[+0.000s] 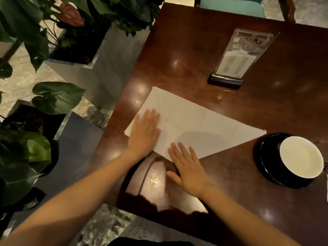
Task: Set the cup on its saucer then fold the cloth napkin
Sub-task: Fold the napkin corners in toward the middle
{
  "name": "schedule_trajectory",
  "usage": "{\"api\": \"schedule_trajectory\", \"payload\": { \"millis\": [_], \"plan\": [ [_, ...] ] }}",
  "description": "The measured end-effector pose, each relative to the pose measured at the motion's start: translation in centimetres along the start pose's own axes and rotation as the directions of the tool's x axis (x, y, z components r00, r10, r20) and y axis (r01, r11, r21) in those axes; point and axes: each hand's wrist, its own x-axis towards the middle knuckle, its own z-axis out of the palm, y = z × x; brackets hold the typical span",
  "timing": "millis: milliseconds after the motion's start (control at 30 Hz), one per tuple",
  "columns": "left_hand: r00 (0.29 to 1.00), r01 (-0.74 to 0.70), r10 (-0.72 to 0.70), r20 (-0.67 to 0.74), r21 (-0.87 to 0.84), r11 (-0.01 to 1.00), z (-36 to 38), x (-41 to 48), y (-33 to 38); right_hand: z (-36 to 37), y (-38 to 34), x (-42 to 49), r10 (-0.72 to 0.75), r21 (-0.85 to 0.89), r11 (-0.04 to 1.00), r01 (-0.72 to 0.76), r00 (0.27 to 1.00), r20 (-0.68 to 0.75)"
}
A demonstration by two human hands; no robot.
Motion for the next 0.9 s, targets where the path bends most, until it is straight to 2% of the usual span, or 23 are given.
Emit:
{"api": "schedule_trajectory", "payload": {
  "millis": [133, 267, 467, 600, 733, 833, 900],
  "plan": [
    [0.995, 0.065, -0.053, 0.090, -0.137, 0.988, 1.4, -2.3, 3.9, 0.5, -0.8, -0.1, -0.037, 0.007, 0.999, 0.038, 0.999, -0.017],
    [0.996, 0.029, -0.024, 0.087, -0.060, 0.998, 1.4, -0.9, 2.8, 0.4, 0.5, -0.3, -0.110, -0.049, 0.993, 0.108, 0.993, -0.033],
    [0.987, 0.076, -0.063, 0.147, -0.085, 0.993, 0.9, 2.5, 0.0, 0.4, 0.8, -0.5, -0.146, -0.035, 0.989, 0.144, 0.988, -0.049],
    [0.987, 0.001, 0.007, 0.163, -0.049, 0.999, 1.0, 3.4, -1.1, -1.1, 3.9, -0.1, -0.248, -0.030, 0.969, 0.247, 0.967, -0.052],
    [0.978, -0.055, 0.061, 0.197, -0.035, 0.998, 0.7, 4.5, -2.6, -3.6, 7.7, 0.3, -0.187, -0.101, 0.979, 0.179, 0.979, -0.082],
    [0.967, -0.071, 0.069, 0.246, 0.002, 0.997, -0.1, 5.1, -2.4, -3.9, 7.9, 0.2, -0.182, -0.167, 0.973, 0.159, 0.974, -0.133],
    [0.975, -0.043, 0.050, 0.216, -0.037, 0.998, -0.8, 4.3, -1.1, -3.5, 7.1, 0.4, -0.164, -0.176, 0.976, 0.130, 0.967, -0.194]
  ]
}}
